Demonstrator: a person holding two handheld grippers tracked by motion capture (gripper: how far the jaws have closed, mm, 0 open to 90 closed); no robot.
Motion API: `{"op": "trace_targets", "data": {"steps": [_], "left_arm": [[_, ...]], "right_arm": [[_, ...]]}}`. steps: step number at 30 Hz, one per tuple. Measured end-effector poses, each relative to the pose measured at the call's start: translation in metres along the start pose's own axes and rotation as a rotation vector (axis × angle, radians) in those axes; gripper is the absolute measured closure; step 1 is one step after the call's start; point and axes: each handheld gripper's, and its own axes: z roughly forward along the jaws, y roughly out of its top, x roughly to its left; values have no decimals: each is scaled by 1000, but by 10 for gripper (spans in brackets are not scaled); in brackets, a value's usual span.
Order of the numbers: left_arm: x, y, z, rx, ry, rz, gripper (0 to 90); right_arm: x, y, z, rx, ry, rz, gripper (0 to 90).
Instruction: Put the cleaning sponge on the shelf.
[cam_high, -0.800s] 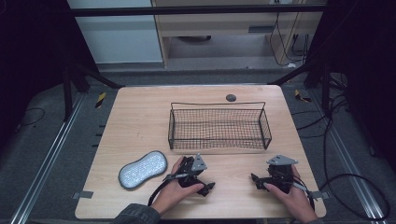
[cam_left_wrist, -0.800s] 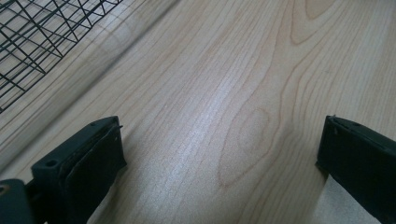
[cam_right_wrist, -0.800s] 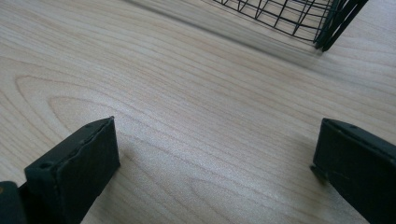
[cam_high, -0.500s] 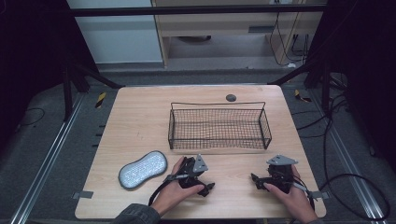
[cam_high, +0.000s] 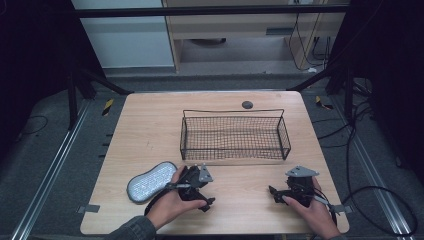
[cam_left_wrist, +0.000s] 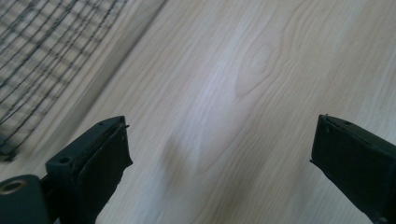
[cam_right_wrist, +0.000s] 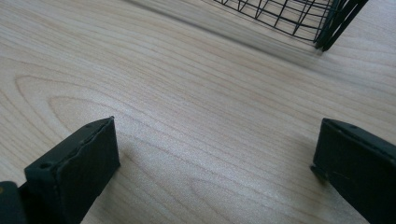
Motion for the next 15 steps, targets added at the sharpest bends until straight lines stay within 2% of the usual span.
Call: {"op": "trace_targets", "data": {"steps": [1, 2, 3, 5, 6, 8, 9, 10, 11, 13, 15], "left_arm": [[8, -5, -8, 10, 5, -21, 30], [8, -5, -8, 10, 5, -21, 30], [16, -11, -15, 27, 23, -21, 32], [20, -14, -19, 35, 33, -23, 33], [29, -20, -27, 48, 47, -37, 32], [38, -26, -34, 60, 59, -52, 31], [38, -26, -34, 60, 59, -52, 32], [47, -33, -39, 63, 69, -74, 33], [47, -33, -39, 63, 69, -74, 33], [57, -42, -45, 63, 67, -108, 32], [59, -45, -46, 72, 67, -106, 35]], "right_arm": [[0, 0, 0, 0, 0, 0, 4], [0, 0, 0, 0, 0, 0, 4], [0, 0, 0, 0, 0, 0, 4], [0, 0, 0, 0, 0, 1, 4], [0, 0, 0, 0, 0, 0, 3], [0, 0, 0, 0, 0, 0, 4], [0, 0, 0, 0, 0, 0, 4], [0, 0, 0, 0, 0, 0, 3], [0, 0, 0, 0, 0, 0, 4], [0, 0, 0, 0, 0, 1, 4], [0, 0, 0, 0, 0, 0, 4]]}}
